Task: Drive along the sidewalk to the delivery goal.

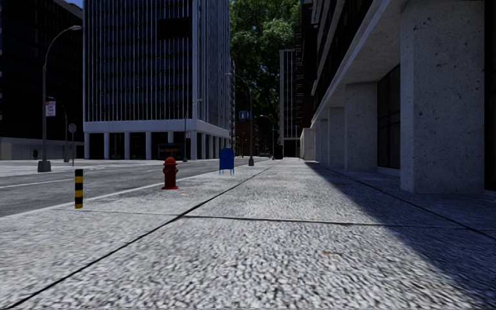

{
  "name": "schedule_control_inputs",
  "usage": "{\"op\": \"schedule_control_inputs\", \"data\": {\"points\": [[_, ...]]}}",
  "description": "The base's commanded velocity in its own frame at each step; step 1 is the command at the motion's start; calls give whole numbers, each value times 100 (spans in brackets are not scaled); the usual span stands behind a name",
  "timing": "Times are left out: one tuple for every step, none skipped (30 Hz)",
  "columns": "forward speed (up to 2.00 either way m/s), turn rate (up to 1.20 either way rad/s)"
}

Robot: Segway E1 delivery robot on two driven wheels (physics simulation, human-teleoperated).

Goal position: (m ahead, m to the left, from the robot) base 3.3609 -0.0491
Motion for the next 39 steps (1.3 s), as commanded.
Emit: {"op": "schedule_control_inputs", "data": {"points": [[197,0],[197,0],[197,0],[197,0],[197,0],[197,0],[197,0],[197,-3],[197,-30],[197,-42],[197,-42],[197,-45],[197,-46],[197,-46],[197,-46],[197,-46],[197,-46],[197,-46],[197,-43],[197,-43],[197,0],[197,0],[197,0],[197,0],[197,0],[197,0],[197,0],[197,0],[197,0],[197,0],[197,0],[197,0],[197,0],[197,0],[197,0],[197,0],[197,-8],[197,-19],[197,-24]]}}
